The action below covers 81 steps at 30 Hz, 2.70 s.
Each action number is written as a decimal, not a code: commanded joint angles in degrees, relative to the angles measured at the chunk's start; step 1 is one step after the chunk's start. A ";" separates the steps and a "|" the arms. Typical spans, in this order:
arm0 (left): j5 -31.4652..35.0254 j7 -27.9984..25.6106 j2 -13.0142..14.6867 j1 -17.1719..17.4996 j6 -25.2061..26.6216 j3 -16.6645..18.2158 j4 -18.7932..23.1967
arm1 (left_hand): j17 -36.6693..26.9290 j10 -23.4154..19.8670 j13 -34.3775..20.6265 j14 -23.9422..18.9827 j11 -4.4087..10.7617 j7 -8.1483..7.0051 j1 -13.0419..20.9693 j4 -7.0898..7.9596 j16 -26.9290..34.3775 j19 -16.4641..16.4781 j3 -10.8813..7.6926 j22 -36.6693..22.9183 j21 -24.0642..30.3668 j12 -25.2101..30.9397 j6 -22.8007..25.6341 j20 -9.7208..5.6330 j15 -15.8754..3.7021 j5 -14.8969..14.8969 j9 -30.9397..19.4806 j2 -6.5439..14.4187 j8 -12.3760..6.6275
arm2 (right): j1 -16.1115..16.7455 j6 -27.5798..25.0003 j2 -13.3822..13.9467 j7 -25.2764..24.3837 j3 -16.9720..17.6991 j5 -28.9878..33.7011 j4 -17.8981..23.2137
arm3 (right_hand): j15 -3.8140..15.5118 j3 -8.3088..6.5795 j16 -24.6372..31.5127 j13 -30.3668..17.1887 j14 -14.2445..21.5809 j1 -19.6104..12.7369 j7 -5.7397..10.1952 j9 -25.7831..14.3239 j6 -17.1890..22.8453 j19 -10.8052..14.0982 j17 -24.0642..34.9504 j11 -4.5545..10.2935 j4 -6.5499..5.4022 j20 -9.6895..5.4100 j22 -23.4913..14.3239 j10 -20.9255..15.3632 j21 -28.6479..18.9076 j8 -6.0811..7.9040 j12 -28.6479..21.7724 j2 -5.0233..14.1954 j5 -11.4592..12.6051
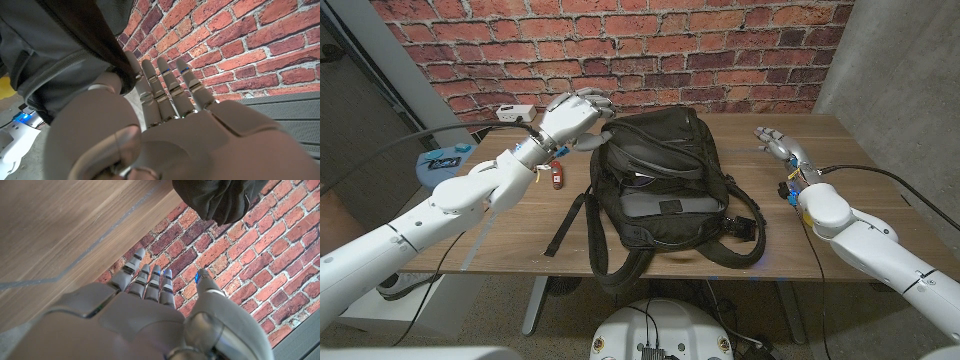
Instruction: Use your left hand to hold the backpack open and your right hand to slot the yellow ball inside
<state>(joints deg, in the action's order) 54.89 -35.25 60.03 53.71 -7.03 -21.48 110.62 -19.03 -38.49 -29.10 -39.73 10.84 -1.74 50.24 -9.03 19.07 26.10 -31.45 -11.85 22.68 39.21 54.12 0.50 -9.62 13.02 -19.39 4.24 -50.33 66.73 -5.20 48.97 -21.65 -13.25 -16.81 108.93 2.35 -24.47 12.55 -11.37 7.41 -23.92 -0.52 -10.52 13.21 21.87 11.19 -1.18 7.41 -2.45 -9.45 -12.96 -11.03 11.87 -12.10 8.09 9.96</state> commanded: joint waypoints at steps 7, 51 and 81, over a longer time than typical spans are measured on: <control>-2.47 1.43 -1.68 -3.72 -1.00 -0.73 -2.52 | -0.13 -0.61 -0.35 -0.48 0.01 0.05 0.02 -0.18 -0.39 -0.13 -0.06 -0.11 0.40 0.25 -0.51 -0.36 -0.01 0.01 -0.06 0.69 -0.43 | 3.23 -10.51 5.39 -1.57 2.09 4.85 6.97 | 0.05 0.08 0.19 -0.43 1.55 -1.40 -0.44 -0.34 0.90 1.67 -0.12 -0.41 1.13 -0.72 -0.31 -1.46 -0.57 0.26 -0.74 -0.85 0.40; -6.42 1.50 -10.39 -8.32 1.42 -6.63 -7.09 | -0.57 -1.68 -1.11 -1.92 0.19 0.57 0.60 -0.53 -0.88 -0.14 -0.24 -0.07 1.24 0.44 -0.13 -0.29 0.08 0.10 0.36 0.26 -1.52 | 10.37 -34.94 16.81 1.10 5.26 9.05 21.00 | -0.72 1.30 0.74 -1.91 4.90 -3.43 -1.02 -0.61 4.49 3.89 -0.03 -1.43 2.21 0.44 -0.38 -5.04 -0.77 0.97 -2.21 -3.16 0.40; -7.83 1.46 -16.14 -12.50 3.15 -10.99 -11.01 | -0.52 -3.17 -1.49 -3.18 -0.09 1.19 1.42 -0.73 -1.31 0.09 -0.83 -0.04 1.87 0.93 0.56 -0.13 0.44 0.71 0.69 -0.15 -2.19 | 16.83 -43.45 21.06 1.00 9.23 8.92 26.14 | -1.07 2.37 0.77 -2.86 6.19 -4.90 -1.56 -0.73 5.44 5.33 0.25 -1.53 2.03 1.46 -0.42 -6.15 -0.73 0.74 -2.47 -4.59 0.43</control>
<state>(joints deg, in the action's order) 47.41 -33.84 45.78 42.95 -4.31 -30.81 101.16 -19.40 -40.25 -30.42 -42.18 9.94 -0.91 51.02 -9.66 17.75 25.79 -32.08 -11.72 23.97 39.88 54.56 0.20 -9.21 13.36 -18.46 3.91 -52.14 80.04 -46.38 69.00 -20.49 -6.92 -7.20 133.34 1.31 -22.28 13.00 -14.01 13.13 -28.32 -2.05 -11.08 18.03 26.63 11.35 -2.94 9.55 -0.87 -9.74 -18.60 -11.27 12.52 -14.20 3.69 10.14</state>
